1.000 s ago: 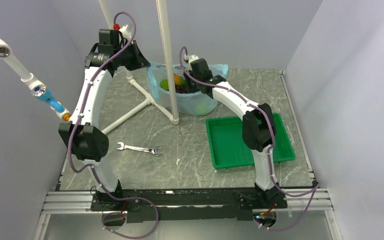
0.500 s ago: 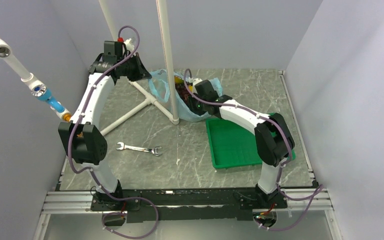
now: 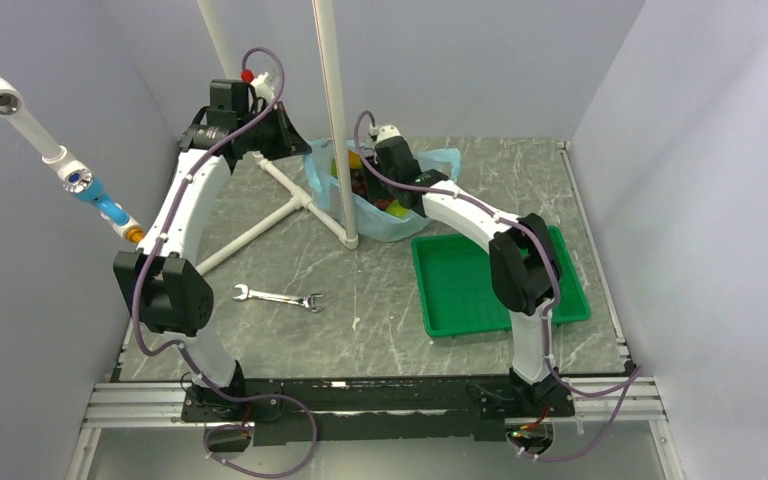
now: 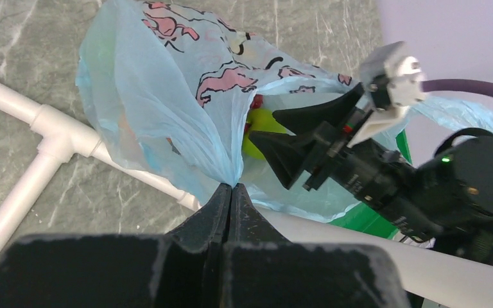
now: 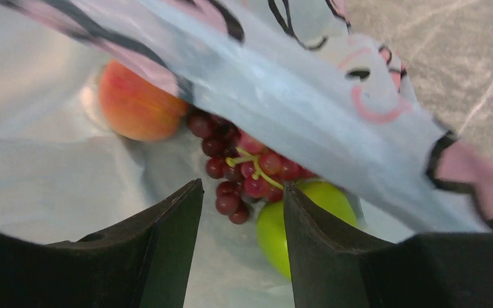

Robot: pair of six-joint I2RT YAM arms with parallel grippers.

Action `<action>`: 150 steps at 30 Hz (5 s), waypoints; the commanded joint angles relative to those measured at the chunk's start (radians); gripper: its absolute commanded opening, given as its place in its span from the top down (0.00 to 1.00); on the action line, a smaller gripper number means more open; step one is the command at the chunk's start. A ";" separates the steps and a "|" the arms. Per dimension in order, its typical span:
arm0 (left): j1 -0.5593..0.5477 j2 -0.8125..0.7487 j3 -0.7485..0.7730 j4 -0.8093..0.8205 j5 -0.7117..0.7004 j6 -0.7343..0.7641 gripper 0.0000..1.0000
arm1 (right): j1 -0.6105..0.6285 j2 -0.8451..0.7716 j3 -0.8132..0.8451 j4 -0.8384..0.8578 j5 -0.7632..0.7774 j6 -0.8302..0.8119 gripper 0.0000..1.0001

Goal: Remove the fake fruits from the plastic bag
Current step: Take out the fake fruit from the plastic bag, then place the fake fruit in the bin, then take out the fake fruit from the plastic bag.

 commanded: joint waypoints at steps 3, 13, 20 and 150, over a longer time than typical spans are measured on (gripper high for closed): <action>-0.020 -0.039 -0.009 0.029 -0.013 0.035 1.00 | -0.003 0.002 -0.080 0.016 0.146 -0.029 0.43; -0.049 -0.033 -0.052 0.014 -0.065 0.104 1.00 | -0.019 0.071 -0.081 -0.030 0.123 -0.026 0.12; -0.043 -0.037 -0.085 0.001 -0.103 0.153 1.00 | -0.029 0.132 -0.055 -0.062 0.107 0.021 0.08; -0.056 -0.072 -0.190 0.094 -0.031 0.130 1.00 | -0.066 -0.125 -0.010 0.018 -0.204 0.221 0.36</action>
